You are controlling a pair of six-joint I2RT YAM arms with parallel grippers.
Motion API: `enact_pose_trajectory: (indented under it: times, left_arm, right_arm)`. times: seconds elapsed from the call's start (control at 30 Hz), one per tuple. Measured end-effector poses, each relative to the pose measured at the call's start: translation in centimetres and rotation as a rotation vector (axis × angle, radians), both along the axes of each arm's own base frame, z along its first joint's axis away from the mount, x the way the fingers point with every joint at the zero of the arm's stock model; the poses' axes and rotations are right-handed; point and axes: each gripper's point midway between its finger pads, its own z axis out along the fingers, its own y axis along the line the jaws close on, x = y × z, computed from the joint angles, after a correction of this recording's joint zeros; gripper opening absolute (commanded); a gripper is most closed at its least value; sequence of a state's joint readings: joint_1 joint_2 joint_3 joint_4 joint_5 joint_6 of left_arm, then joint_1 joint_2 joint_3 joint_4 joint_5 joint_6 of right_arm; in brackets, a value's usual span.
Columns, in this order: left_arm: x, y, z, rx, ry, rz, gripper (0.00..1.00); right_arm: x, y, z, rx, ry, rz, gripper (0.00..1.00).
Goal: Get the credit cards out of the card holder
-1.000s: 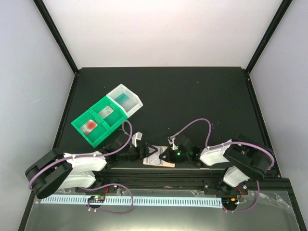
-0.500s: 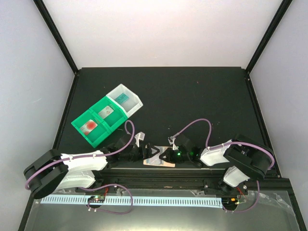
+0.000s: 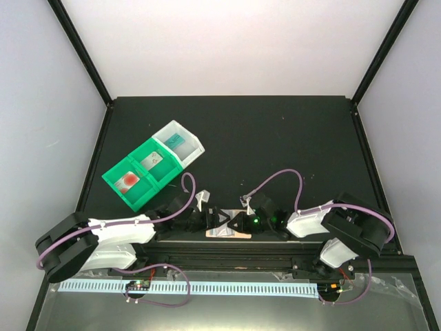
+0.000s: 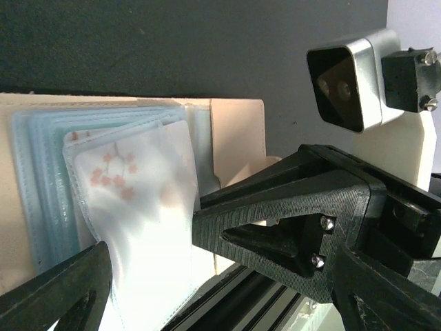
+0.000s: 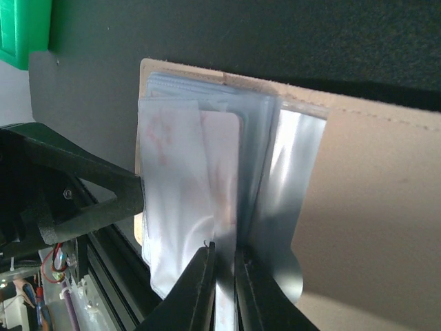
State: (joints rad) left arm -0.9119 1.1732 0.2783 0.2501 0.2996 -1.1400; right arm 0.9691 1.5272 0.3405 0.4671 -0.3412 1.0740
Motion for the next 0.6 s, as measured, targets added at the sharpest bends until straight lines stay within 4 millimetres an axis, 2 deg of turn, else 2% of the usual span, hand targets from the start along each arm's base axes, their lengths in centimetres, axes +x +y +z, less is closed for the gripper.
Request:
enact_pose_trajectory:
  times: [0.3, 0.47, 0.6]
  left_arm:
    - [-0.3, -0.5, 0.5, -0.01, -0.004, -0.017, 0.89]
    - [-0.4, -0.6, 0.8, -0.02, -0.011, -0.02, 0.89]
    - [-0.3, -0.8, 1.1, -0.032, -0.013, -0.021, 0.89]
  right_arm:
    - [0.2, -0.3, 0.1, -0.02, -0.027, 0.004, 0.13]
    - [0.2, -0.2, 0.2, -0.016, -0.034, 0.008, 0.19]
    - [0.3, -0.3, 0.4, -0.02, -0.046, 0.008, 0.19]
